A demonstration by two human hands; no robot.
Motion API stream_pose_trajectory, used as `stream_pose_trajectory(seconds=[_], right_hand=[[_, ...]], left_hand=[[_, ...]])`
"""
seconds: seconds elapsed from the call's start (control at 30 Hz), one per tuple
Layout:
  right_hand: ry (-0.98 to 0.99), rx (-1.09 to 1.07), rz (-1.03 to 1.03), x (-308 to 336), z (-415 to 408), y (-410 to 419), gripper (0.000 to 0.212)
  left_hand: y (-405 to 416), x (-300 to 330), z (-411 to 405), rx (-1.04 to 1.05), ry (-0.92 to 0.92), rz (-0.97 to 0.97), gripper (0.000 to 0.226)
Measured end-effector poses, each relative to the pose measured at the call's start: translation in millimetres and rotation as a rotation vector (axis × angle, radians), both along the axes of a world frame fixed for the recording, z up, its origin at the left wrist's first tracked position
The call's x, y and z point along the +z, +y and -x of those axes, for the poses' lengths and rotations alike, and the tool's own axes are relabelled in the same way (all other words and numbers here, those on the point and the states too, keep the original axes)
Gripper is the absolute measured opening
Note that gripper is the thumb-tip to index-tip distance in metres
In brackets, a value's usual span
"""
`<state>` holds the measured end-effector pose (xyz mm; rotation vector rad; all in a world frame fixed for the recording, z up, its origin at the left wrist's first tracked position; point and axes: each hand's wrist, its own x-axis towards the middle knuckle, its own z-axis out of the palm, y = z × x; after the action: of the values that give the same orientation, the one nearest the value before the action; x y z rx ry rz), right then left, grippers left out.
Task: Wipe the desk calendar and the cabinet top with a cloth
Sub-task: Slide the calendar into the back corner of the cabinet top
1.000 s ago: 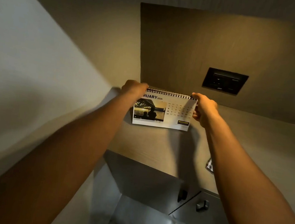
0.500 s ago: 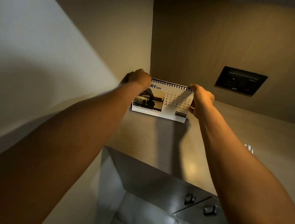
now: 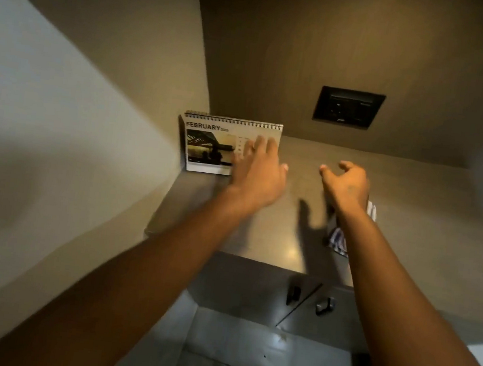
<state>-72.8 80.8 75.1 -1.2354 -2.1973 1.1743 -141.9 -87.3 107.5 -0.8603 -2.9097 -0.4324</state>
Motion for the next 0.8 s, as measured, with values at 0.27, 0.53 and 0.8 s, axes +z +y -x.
stream_pose_trajectory(seconds=[0.27,0.53,0.8], right_hand=[[-0.22,0.089,-0.288,-51,-78,12,0.043],[-0.35,0.234,-0.297,-56,-81,14,0.062],[-0.382,0.023,-0.397,-49,-139,71,0.064]], left_hand=[[43,-111,-79,-0.307,-0.234,0.175,0.069],[51,-127,-80,-0.28,-0.162,0.211,0.074],[60,-130,-83,-0.3,-0.127,0.217,0.074]])
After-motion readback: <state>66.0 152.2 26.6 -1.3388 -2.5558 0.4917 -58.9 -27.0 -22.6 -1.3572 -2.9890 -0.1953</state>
